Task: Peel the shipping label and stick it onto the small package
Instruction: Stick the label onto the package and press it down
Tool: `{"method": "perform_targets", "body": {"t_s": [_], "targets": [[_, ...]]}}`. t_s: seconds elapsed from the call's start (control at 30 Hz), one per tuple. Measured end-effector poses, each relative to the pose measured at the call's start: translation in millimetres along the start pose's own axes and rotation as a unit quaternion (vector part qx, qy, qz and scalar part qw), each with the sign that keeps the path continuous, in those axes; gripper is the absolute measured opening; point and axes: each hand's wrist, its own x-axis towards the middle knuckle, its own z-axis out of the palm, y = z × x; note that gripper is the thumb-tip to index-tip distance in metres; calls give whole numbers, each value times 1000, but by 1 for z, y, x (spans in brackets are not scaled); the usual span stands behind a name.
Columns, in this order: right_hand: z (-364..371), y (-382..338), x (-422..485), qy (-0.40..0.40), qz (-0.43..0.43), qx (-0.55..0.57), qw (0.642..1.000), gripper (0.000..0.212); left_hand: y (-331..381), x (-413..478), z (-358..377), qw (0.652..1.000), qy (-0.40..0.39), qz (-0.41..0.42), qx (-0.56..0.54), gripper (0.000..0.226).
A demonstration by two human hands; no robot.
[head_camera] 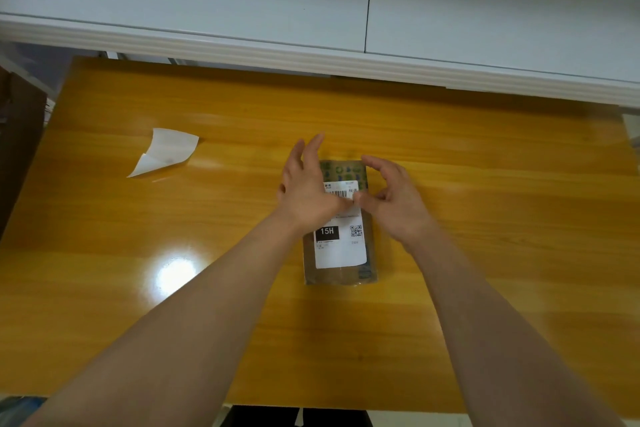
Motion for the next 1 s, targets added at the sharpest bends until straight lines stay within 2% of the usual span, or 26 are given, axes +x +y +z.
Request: {"method": "perform_targets", "body": {"t_s": [0.07,0.13,0.2,0.3,0.43,0.57,0.73,1.0], "targets": [[-3,2,-8,-30,10,-33,999,81,4,-3,-6,993,-41,42,102,129],[-2,6,-12,-54,14,-45,997,96,7,-2,-8,981,-75,69,167,130],[2,8,-13,-68,18,-51,996,104,6,-1,-6,973,-101,78,193,128],[6,10,-12,-65,19,-58,996,106,3,1,-2,970,-112,79,198,125],[14,12,-10,-54,27,2,998,97,3,4,-3,974,-90,82,190,114],[23,13,-7,-2,29,68,997,76,4,6,-3,980,-63,73,171,97],[28,11,-4,63,30,62,996,49,4,10,0,987,-31,55,146,77],[31,5,3,100,36,48,993,33,8,17,0,993,6,28,117,55]]}}
